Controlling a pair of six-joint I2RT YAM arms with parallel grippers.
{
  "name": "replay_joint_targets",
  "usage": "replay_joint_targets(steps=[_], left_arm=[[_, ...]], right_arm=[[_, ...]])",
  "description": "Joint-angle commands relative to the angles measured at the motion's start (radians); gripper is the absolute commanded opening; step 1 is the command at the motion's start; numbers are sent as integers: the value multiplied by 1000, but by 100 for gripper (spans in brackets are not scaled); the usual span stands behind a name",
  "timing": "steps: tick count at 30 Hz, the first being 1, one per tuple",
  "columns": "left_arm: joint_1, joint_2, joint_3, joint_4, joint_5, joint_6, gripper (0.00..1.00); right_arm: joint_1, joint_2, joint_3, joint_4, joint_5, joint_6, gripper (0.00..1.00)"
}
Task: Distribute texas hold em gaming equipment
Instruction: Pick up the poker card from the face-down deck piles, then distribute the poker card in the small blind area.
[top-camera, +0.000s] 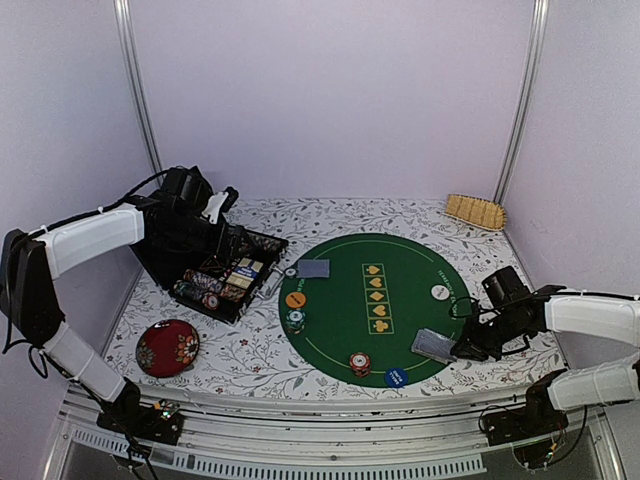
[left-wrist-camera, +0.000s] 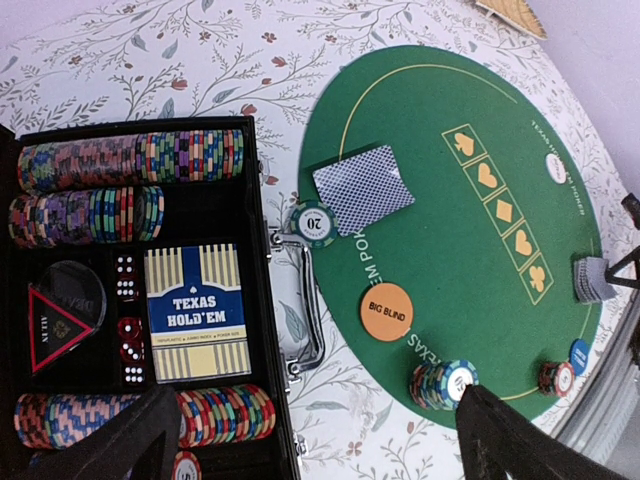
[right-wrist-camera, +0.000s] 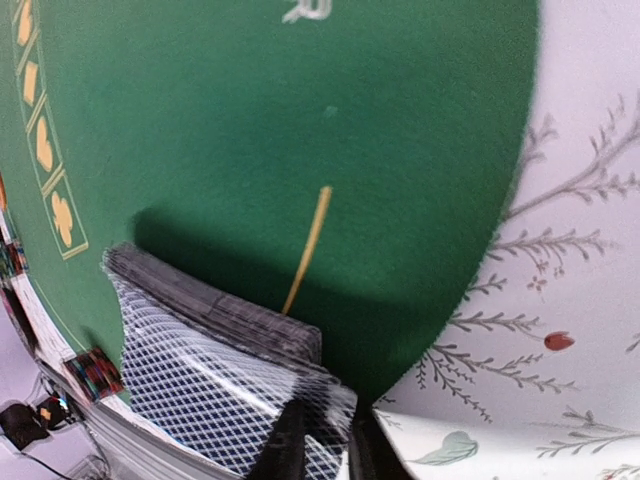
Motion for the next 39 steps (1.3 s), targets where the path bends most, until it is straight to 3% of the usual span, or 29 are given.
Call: replay_joint_targets(steps=[1,13,27,33,39], left_arm=[[-4,-3,17,-4,4,13,98],[-4,-3,19,-5,6,13,98],[-3,-6,19,-5,8,13,98],[-4,-7,19,-7,7,13,98],[-3,-14,17,-6,-9,20,98]], right_arm=[[-8,-18,-6,-33,12,7,5],[-10,-61,141,-241,139,-13,2],[8,-72,458,-355,29,-228,2],[166,66,672,-347,-80,-388,2],[458,363,933,-411,-138,-680,2]])
